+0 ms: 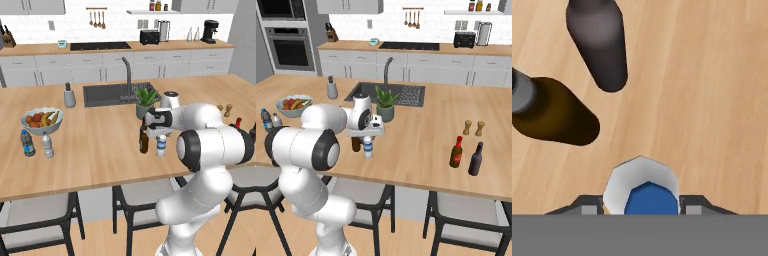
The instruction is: Move the plastic bottles in the middle to the plastics group, and the glass bottles in the middle to the glass group.
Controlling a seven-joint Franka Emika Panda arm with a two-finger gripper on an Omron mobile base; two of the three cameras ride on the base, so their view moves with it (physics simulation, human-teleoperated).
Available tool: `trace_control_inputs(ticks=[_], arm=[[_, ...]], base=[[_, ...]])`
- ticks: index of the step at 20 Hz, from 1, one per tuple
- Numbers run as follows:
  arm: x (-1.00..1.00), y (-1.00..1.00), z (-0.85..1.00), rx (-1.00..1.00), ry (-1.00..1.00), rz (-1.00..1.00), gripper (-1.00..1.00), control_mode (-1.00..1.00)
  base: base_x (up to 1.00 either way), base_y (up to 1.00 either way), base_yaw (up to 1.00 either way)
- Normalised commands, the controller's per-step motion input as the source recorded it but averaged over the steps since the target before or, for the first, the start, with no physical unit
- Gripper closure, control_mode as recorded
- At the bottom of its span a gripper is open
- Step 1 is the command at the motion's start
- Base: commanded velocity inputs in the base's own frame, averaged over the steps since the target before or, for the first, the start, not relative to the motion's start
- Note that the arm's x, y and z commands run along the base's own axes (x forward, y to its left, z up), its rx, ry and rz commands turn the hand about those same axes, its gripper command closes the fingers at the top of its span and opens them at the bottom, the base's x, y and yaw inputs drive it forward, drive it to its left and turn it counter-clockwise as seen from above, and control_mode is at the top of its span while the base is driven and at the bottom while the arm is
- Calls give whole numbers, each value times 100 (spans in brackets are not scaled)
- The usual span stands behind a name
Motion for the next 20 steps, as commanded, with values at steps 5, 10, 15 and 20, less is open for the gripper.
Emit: trace_control_inputs(ticks=[5,10,15,20], arm=[[-30,0,0,0,-3,0,100,-100],[-45,0,6,0,-8,0,100,-100],[-67,0,11,0,-10,0,100,-100],[-65,30,7,0,-8,0,100,-100]], base=[[0,0,0],[0,0,0],[0,0,0],[0,0,0]])
